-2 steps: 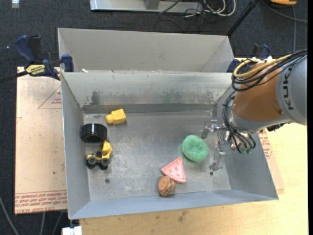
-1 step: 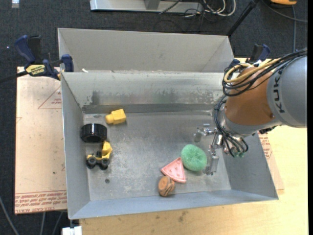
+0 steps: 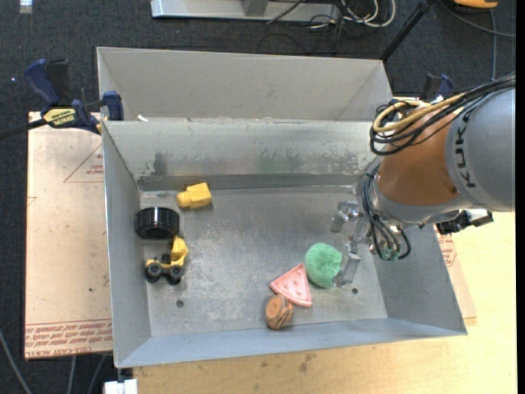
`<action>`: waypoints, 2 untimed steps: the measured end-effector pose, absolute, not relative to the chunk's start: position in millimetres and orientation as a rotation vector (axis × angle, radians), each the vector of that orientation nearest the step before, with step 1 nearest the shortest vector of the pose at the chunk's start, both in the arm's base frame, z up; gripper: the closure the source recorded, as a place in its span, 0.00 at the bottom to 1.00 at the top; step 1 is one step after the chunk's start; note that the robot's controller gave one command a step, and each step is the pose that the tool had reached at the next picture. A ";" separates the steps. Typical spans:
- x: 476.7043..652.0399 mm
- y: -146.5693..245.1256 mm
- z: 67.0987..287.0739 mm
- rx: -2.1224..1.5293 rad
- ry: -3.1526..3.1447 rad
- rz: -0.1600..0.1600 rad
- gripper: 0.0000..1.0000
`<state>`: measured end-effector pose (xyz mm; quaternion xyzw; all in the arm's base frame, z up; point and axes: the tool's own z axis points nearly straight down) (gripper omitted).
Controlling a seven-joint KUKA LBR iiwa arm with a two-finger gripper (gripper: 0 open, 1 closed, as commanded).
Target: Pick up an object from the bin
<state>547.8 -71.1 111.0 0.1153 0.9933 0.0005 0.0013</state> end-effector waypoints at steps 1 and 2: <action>532.0 -56.9 70.1 0.346 3.121 0.001 0.00; 536.7 -51.0 69.6 0.500 3.100 0.001 1.00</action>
Offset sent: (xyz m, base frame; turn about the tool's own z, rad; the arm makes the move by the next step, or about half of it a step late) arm -0.0115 0.0196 -0.0410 0.0907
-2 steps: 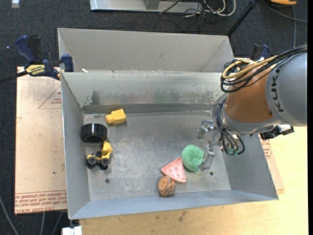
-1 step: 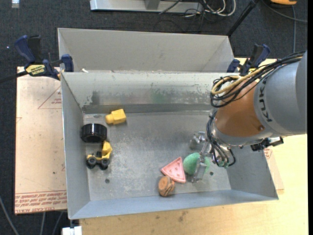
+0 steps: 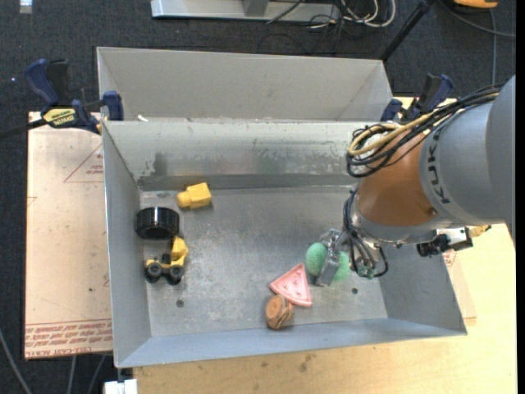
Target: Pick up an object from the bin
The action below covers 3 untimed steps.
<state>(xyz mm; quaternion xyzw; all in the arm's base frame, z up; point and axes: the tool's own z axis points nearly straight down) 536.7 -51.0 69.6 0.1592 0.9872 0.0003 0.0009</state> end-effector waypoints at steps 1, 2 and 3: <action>536.7 -50.9 69.6 0.500 3.100 0.001 1.00; 535.4 -50.8 72.7 0.501 3.105 0.001 1.00; 533.5 -50.5 92.4 0.501 3.111 0.001 1.00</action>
Offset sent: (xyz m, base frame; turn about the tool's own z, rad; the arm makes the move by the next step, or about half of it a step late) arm 0.0002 0.0001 0.1299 0.0000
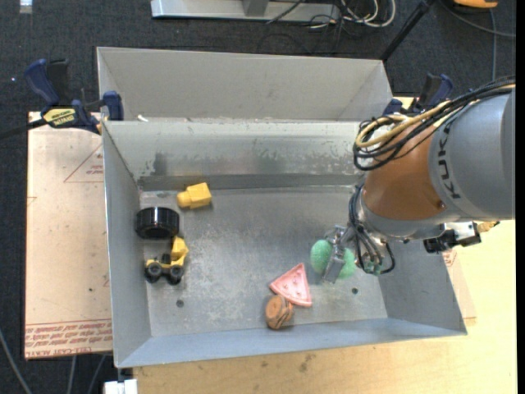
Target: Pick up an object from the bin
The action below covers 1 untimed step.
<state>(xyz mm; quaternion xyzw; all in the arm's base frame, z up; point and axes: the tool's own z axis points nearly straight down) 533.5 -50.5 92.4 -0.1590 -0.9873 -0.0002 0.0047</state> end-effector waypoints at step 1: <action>536.9 -50.7 110.0 -0.500 -3.105 -0.002 1.00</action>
Offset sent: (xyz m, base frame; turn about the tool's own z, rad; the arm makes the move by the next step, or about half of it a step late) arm 0.0000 0.0000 0.0438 0.0000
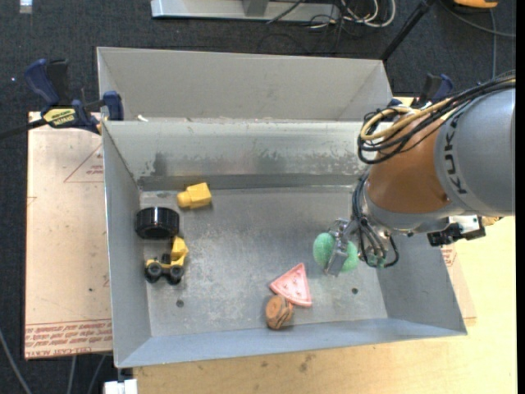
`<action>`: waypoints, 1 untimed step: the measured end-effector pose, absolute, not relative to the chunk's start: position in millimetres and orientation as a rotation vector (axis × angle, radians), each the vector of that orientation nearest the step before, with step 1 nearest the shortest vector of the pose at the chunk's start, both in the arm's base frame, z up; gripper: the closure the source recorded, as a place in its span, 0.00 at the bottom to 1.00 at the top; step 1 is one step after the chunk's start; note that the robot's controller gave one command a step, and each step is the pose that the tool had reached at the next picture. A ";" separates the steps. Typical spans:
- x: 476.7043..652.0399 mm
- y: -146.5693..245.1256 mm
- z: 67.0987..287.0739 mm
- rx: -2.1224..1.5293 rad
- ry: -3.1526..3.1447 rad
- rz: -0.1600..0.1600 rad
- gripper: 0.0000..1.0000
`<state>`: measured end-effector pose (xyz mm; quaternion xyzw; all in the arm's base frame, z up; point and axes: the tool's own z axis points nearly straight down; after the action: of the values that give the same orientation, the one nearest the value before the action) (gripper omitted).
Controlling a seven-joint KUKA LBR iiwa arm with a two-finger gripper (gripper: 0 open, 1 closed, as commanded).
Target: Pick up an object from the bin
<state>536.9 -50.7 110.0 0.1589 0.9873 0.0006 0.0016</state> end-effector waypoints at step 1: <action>536.8 -50.7 117.0 0.498 3.097 0.002 1.00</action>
Offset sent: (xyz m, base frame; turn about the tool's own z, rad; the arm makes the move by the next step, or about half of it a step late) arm 0.0001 0.0000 0.0650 0.0000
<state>536.8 -50.7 117.0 0.1588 0.9873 0.0006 0.0022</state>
